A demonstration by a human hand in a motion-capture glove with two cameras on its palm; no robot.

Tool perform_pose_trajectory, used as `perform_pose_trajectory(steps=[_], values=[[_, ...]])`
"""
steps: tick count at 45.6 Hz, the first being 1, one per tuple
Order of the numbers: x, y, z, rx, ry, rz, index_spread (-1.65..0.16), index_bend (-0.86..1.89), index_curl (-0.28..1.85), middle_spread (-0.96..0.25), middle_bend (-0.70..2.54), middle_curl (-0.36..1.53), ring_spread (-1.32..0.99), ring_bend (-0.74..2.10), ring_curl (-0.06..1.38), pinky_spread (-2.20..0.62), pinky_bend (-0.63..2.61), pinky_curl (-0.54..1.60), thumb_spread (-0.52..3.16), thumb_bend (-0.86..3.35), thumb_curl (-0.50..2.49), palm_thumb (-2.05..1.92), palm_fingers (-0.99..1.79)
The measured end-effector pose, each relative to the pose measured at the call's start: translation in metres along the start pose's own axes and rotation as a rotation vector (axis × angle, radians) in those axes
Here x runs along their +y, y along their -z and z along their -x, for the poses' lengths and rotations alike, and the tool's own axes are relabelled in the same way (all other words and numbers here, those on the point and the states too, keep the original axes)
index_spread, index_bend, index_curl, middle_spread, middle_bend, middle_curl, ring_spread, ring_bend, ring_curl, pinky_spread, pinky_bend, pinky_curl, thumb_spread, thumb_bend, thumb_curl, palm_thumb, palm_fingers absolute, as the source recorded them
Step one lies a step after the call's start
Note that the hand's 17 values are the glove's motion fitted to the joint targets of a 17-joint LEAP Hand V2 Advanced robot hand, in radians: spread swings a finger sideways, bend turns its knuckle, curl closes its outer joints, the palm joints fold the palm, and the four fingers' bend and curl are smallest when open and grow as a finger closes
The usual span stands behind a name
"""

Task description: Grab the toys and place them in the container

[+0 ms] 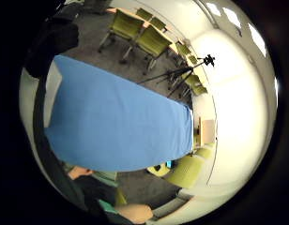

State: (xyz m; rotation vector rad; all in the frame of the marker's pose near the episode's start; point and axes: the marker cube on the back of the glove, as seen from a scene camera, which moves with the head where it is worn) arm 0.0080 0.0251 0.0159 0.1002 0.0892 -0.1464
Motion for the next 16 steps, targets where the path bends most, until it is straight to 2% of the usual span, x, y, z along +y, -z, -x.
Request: perform_pose_trajectory(steps=[9,16], values=[[0.026,-0.016,-0.053,-0.033,-0.069,0.000,-0.22,0.17,0.51,-0.08,0.31,0.44,-0.31,0.48,0.26,-0.18,0.69,0.32,1.19,-0.06,0.24,-0.09,0.01],[0.034,-0.025,-0.064,-0.067,-0.084,0.015,-0.23,0.18,0.51,-0.08,0.31,0.44,-0.32,0.47,0.27,-0.18,0.65,0.32,1.20,-0.06,0.22,-0.09,0.03]])
